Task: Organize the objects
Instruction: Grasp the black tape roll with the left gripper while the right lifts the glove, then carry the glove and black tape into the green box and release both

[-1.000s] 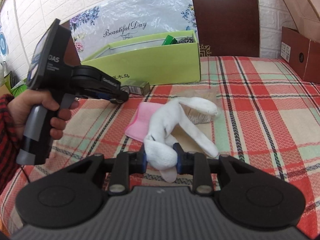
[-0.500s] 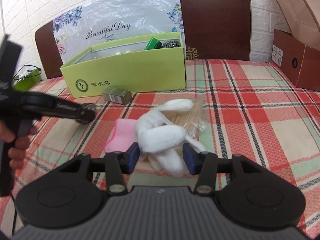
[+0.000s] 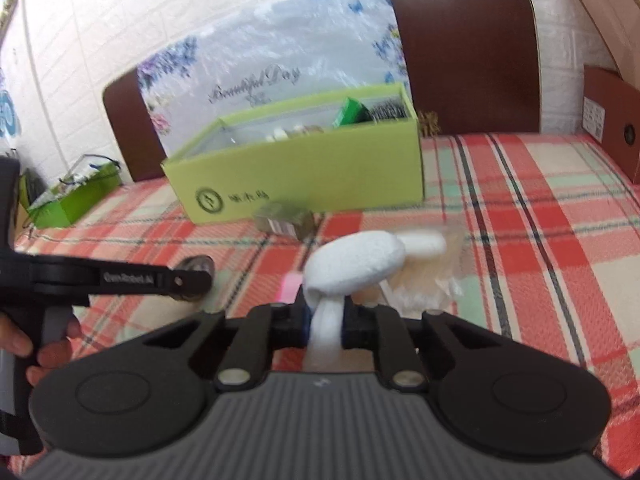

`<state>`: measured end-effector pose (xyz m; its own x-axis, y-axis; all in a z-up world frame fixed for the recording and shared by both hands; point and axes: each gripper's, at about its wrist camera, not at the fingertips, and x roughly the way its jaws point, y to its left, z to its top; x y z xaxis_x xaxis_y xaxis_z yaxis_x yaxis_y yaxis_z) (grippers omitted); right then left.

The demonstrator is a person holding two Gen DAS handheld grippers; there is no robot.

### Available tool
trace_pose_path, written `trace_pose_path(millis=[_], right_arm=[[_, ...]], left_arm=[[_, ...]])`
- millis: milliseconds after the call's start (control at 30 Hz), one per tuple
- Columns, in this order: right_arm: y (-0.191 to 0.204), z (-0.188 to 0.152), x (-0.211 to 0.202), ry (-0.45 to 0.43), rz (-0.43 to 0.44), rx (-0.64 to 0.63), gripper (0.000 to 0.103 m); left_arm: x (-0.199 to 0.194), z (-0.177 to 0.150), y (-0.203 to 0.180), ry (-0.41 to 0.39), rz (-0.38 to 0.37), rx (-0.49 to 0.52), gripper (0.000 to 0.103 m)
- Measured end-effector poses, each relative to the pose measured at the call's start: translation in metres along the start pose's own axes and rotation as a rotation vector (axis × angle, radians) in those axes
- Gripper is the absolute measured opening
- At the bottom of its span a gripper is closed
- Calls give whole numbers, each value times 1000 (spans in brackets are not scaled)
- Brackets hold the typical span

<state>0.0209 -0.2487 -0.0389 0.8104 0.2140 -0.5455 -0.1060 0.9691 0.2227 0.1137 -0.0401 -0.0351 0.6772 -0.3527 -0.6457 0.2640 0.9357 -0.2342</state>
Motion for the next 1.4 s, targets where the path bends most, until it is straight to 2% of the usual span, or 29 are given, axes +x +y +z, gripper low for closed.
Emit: trace_pose_path(millis=[267,500,667,833,1000,1033,1100,1167,1200,1233,1267,1333,1400], right_arm=[[18,44,-28,-141,66,-59,12],[26,104,-17,-237,143,-81,12],[31,144,21,-300,165,-96,12],[26,165,73,-319,160,-83,12],[20,169,132,-237,175,-86,12],[19,167,145,-191,168,-94,16],[19,159,169,-80,83,-146,33],[19,147,175,-69,-27,-223,56],[19,142,174,-72,-56,-245,64],[17,139,173,-71,-74,-256,77],[15,135,169,-77,-79,-256,82],[9,132,163,-85,-78,-238,84],[3,131,157,-87,-101,-208,91]], left_arm=[[-33,28,-8,-114,-45,13,18],[-42,68,-5,-195,-48,23,18],[-32,104,2,-231,-30,26,18],[-15,135,16,-233,-27,-3,18],[12,152,24,-210,-37,-25,18],[20,153,24,-205,-46,-21,19],[33,151,24,-177,-36,-3,28],[42,145,28,-168,-10,-6,58],[44,141,30,-171,6,-18,63],[46,138,33,-173,19,-32,64],[48,136,35,-167,19,-43,64],[51,135,39,-147,19,-63,64],[52,136,40,-137,33,-75,64]])
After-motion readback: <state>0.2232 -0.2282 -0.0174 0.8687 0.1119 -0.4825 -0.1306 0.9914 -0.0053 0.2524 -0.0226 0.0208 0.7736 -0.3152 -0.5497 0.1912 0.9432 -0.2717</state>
